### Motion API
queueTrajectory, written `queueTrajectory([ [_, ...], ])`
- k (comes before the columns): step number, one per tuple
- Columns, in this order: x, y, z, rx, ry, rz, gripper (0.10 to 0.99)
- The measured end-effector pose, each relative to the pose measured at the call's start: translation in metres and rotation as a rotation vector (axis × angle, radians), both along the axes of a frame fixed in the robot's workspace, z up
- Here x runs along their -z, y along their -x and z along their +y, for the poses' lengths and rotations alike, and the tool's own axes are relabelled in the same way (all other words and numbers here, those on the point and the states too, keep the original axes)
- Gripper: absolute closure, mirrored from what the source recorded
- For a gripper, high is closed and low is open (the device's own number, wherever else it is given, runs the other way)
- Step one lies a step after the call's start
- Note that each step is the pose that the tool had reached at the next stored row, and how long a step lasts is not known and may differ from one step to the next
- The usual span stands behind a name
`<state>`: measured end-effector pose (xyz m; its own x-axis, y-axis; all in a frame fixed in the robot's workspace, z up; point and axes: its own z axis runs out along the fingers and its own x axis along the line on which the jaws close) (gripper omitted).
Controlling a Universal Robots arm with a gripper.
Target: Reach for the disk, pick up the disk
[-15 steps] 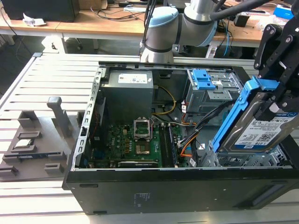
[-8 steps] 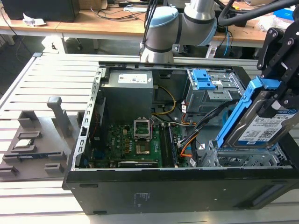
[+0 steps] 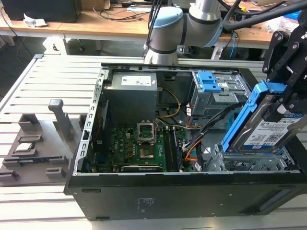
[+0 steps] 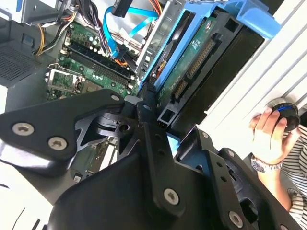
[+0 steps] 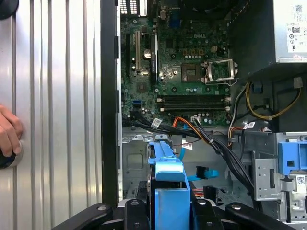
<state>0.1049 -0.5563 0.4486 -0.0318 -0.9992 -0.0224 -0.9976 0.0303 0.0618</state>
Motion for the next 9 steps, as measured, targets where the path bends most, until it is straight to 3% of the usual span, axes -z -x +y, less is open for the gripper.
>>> queueTrajectory([
  [9, 0.0004, 0.0000, 0.0000, 0.000, 0.000, 0.0000, 0.718],
])
